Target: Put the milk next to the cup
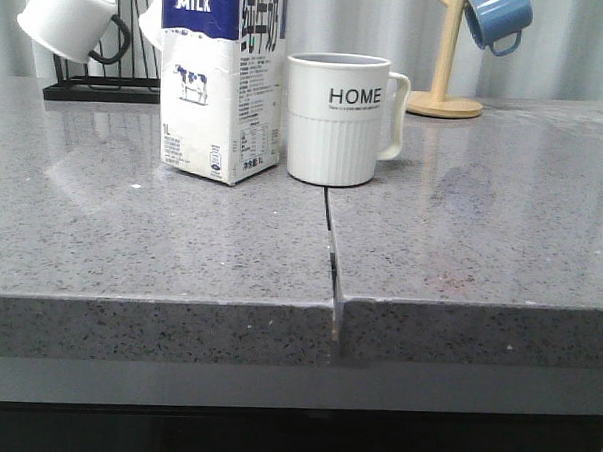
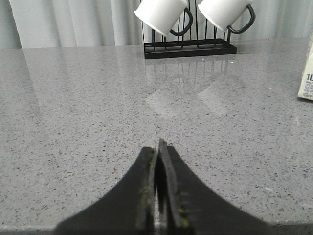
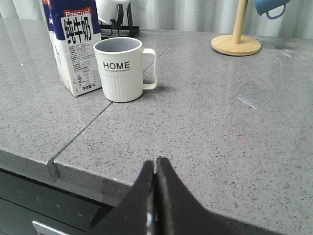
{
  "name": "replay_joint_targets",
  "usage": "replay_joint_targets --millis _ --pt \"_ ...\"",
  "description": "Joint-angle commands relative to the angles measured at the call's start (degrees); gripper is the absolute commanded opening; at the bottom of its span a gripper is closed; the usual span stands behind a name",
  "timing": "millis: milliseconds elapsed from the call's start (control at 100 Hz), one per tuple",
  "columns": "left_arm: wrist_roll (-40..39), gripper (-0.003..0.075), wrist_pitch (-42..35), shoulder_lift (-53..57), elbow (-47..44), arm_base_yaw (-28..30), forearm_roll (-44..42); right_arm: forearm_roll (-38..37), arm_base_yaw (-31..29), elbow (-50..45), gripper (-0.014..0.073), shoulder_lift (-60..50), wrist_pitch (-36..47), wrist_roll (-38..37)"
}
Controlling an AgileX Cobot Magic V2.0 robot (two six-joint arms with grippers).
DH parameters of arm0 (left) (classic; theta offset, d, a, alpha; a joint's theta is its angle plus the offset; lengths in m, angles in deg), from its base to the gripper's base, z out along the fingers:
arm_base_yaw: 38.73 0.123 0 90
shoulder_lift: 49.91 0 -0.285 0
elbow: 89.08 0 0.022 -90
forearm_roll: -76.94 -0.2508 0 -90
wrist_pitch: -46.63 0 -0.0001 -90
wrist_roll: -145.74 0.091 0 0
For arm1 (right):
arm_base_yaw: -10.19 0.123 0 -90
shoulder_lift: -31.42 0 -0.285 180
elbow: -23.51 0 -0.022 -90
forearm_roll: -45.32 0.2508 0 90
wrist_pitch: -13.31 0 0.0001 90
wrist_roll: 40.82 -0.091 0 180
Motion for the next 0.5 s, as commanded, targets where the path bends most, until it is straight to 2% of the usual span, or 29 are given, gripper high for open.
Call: replay_joint_targets --millis 0,180,380,490 --pt "-0.6 -0.0021 -5.0 1.8 -2.3 0.1 0.6 -0.2 -0.1 1.2 -0.0069 0.2 5.9 0.4" --pt "-0.6 -0.0021 -5.0 1.8 -2.3 0.1 0.6 -0.2 -5.2 -1.6 -0.0069 0.2 13.1 0.4" --pt "-0.6 -0.0021 -5.0 1.8 -2.3 0.1 0.6 -0.2 -18.4 -10.5 -0.0069 0.2 27.9 0.4" --pt "-0.6 -0.0021 -5.0 1.8 -2.3 0.1 0.6 -0.2 -23.4 -16.3 -0.0069 0.1 34.2 0.4"
